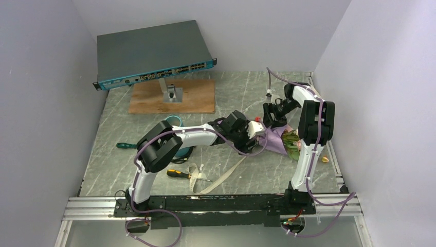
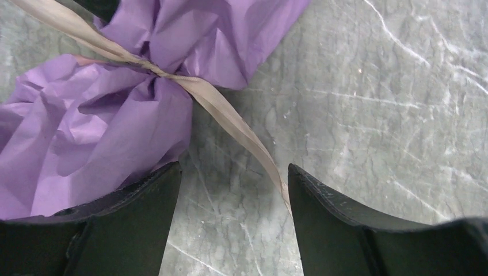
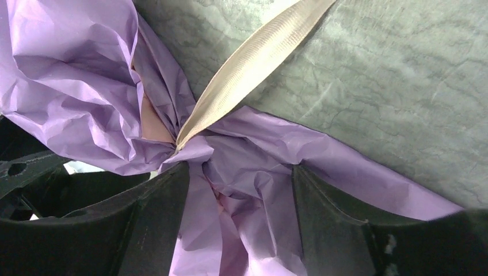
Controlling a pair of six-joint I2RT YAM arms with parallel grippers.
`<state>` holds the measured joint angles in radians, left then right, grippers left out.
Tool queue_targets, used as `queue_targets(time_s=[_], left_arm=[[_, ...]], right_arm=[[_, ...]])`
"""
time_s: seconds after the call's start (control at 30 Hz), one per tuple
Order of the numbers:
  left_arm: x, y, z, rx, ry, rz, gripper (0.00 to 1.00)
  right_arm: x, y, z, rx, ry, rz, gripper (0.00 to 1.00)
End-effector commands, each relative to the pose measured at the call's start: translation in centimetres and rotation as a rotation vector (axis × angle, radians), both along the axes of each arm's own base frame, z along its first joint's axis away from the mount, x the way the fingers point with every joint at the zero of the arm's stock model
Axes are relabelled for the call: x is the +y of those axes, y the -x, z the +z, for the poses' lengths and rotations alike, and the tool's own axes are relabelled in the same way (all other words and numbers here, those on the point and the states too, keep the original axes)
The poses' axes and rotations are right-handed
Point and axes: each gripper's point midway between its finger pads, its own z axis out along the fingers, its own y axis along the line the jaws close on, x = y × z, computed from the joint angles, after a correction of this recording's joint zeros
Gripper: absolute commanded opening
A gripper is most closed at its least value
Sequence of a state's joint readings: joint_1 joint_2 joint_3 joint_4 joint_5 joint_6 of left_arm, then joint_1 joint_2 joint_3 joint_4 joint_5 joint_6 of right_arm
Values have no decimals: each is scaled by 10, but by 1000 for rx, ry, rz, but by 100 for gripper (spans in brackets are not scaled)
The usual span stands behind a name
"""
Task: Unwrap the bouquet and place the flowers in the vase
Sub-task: Untie the ribbon from the wrapping paper.
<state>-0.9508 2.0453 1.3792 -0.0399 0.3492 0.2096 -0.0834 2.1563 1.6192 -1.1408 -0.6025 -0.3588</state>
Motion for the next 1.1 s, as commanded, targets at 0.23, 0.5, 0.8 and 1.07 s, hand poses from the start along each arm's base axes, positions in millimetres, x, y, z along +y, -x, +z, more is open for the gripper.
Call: queue_targets(time_s=[0.23,0.5,0.8,1.07], left_arm=[[-10,-23,17,5,93,114,70],[-4,-12,34,-22,134,63,71],[-7,-4,41,-11,170,48,72],[-16,-4,29,6,159,53,74]], right_arm=[[-2,-51,87,-279,-56,34,79],[-13,0,98,-300,21,154,79],[-27,29,51,-219,130,182,86],[-35,36,1,-136,178,198,66]])
